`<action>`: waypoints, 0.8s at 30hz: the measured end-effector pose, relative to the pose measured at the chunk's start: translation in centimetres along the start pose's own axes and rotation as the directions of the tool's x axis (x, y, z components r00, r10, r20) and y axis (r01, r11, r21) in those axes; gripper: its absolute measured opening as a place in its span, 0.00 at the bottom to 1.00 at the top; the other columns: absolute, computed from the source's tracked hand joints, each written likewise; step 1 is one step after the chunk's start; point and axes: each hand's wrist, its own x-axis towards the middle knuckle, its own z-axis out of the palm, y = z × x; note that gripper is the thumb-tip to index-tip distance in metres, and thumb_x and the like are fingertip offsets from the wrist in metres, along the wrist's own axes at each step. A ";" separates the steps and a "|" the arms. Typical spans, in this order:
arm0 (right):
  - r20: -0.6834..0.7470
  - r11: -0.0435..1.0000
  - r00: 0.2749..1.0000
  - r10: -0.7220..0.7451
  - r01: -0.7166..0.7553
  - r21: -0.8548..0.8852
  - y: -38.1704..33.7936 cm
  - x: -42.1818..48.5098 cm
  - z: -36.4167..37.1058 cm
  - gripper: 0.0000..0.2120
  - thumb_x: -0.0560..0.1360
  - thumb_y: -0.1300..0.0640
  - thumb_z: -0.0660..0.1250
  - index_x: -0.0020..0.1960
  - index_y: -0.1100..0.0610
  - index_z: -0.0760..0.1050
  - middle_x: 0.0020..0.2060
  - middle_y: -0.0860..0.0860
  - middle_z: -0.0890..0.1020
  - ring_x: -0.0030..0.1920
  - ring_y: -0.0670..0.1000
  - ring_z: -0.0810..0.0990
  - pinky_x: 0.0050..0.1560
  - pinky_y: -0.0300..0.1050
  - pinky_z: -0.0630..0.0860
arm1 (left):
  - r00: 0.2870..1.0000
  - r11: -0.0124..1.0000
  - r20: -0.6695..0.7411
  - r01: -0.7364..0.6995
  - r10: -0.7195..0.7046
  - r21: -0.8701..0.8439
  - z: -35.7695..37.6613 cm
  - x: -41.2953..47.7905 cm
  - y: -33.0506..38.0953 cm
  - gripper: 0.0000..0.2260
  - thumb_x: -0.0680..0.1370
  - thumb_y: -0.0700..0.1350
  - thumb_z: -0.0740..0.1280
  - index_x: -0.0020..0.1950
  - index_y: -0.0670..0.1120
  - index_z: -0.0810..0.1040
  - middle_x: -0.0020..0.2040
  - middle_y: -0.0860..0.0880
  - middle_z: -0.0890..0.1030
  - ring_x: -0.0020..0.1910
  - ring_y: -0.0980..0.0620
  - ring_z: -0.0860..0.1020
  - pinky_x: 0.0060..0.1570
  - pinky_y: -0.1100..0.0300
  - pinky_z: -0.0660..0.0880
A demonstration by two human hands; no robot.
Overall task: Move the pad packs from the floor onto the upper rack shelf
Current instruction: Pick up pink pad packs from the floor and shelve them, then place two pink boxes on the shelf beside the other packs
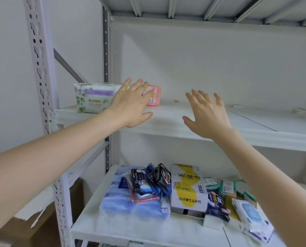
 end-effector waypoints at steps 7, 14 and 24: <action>-0.008 0.999 1.000 0.004 -0.003 0.050 0.8 -9.6 -0.9 0.32 0.76 0.46 0.62 0.76 0.57 0.58 0.75 0.56 0.62 0.76 0.56 0.58 0.73 0.63 0.50 | 0.998 0.992 -0.058 -0.026 0.019 -0.125 -1.0 -7.0 7.4 0.33 0.79 0.61 0.56 0.79 0.47 0.54 0.80 0.43 0.52 0.79 0.46 0.47 0.75 0.46 0.39; 0.019 0.996 0.999 0.039 -0.041 0.085 0.7 -21.5 0.3 0.32 0.76 0.44 0.63 0.75 0.57 0.60 0.75 0.57 0.63 0.76 0.56 0.59 0.73 0.64 0.51 | 0.996 0.973 -0.048 -0.085 0.077 -0.214 1.1 -15.8 15.7 0.33 0.78 0.61 0.60 0.78 0.46 0.58 0.79 0.42 0.56 0.78 0.44 0.51 0.75 0.45 0.43; 0.282 0.980 0.956 0.084 -0.130 0.150 -1.5 -40.8 5.3 0.33 0.76 0.45 0.63 0.75 0.57 0.60 0.75 0.57 0.62 0.76 0.57 0.58 0.73 0.64 0.51 | 0.978 0.931 0.157 -0.075 0.139 -0.357 7.1 -30.6 29.2 0.34 0.75 0.60 0.66 0.76 0.45 0.63 0.77 0.41 0.61 0.77 0.43 0.57 0.74 0.43 0.51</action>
